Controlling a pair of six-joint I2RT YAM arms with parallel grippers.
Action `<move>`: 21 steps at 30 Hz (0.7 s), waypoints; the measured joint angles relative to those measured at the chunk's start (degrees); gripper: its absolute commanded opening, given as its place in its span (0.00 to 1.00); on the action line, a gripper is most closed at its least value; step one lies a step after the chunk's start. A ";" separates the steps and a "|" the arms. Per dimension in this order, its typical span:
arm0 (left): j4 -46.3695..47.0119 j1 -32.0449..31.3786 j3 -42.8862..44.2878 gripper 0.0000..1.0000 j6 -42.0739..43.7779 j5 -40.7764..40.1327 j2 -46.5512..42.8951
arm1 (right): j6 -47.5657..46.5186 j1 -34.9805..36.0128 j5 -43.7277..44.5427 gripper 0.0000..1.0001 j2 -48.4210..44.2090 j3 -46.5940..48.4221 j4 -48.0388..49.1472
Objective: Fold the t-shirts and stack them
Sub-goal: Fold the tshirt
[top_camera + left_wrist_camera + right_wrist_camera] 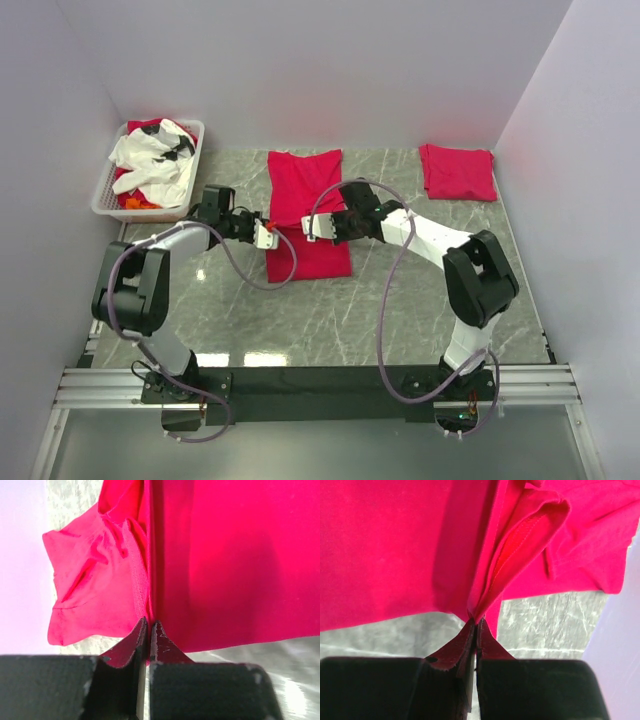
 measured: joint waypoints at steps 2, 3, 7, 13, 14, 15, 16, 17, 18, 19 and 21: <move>0.39 0.57 1.95 0.02 0.94 0.31 2.73 | -0.61 -0.46 -0.28 0.00 1.79 1.49 -0.02; 0.66 0.74 2.60 0.09 1.25 0.37 3.89 | -0.83 -0.61 -0.33 0.00 2.89 2.51 -0.33; 1.25 1.07 4.52 0.25 1.25 0.20 7.82 | -0.61 -0.94 0.44 0.33 7.30 6.38 -0.79; 6.93 1.81 6.05 0.39 -4.31 -1.51 10.12 | 2.19 -1.60 3.30 0.72 8.22 7.48 -0.57; 8.04 2.01 6.29 0.39 -5.77 -1.75 10.12 | 2.54 -1.70 3.82 0.72 8.15 7.48 -0.48; 8.98 2.23 6.60 0.40 -7.72 -1.84 10.12 | 3.34 -1.79 4.44 0.72 8.02 7.48 -0.57; 9.53 2.38 6.86 0.40 -9.14 -1.97 10.10 | 4.35 -1.88 4.61 0.72 7.80 7.48 -0.79; 10.10 2.54 7.10 0.40 -10.67 -2.12 10.08 | 5.64 -2.01 4.83 0.70 7.48 7.52 -1.16; 10.14 2.89 7.43 0.40 -12.76 -2.23 9.97 | 7.39 -2.29 4.83 0.69 7.15 7.98 -2.27; 9.53 3.26 7.87 0.40 -14.80 -2.21 9.66 | 9.68 -2.67 4.31 0.67 7.02 9.07 -4.15; 6.67 3.96 9.16 0.44 -19.91 -2.14 8.85 | 15.47 -4.00 2.86 0.61 7.04 12.79 -8.85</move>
